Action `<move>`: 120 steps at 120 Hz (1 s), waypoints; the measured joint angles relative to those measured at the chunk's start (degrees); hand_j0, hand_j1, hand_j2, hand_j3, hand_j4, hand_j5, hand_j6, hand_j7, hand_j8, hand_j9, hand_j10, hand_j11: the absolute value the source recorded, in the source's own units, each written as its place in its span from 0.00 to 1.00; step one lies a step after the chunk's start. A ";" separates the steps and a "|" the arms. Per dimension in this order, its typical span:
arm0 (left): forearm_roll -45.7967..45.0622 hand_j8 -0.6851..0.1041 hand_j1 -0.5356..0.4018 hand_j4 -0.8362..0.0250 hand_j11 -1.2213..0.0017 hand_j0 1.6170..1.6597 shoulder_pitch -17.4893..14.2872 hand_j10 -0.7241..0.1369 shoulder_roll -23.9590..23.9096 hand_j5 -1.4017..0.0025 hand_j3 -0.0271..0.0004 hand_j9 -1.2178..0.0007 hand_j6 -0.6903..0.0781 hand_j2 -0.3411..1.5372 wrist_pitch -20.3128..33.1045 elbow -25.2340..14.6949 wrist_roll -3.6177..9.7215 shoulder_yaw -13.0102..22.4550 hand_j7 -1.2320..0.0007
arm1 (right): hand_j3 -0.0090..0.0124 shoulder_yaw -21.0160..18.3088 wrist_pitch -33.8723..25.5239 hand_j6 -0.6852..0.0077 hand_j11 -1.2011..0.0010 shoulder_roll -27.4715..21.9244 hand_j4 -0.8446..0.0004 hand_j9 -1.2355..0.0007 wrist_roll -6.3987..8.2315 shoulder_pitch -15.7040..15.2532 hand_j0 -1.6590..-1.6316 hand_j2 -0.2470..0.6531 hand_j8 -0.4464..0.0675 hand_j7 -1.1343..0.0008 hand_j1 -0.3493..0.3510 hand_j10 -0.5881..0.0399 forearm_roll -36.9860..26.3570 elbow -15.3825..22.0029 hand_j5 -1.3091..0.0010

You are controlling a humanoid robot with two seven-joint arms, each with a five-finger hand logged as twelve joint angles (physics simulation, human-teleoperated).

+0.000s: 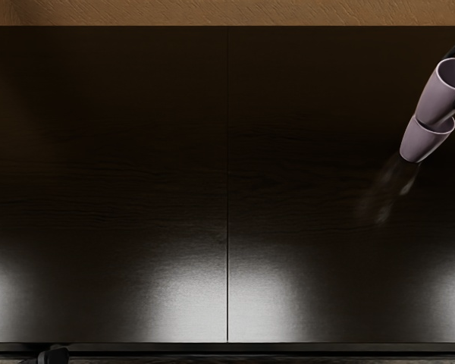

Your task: Pick up cup and place in cup with right hand

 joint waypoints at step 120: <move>0.52 0.83 0.94 0.96 1.00 0.95 -0.43 0.81 0.00 0.99 0.97 1.00 0.87 0.18 -2.15 0.04 -0.42 2.51 0.99 | 0.42 -0.15 1.57 0.48 0.62 1.25 0.58 0.63 0.00 -0.70 0.04 0.21 0.18 0.60 0.60 0.38 -0.07 -4.15 0.65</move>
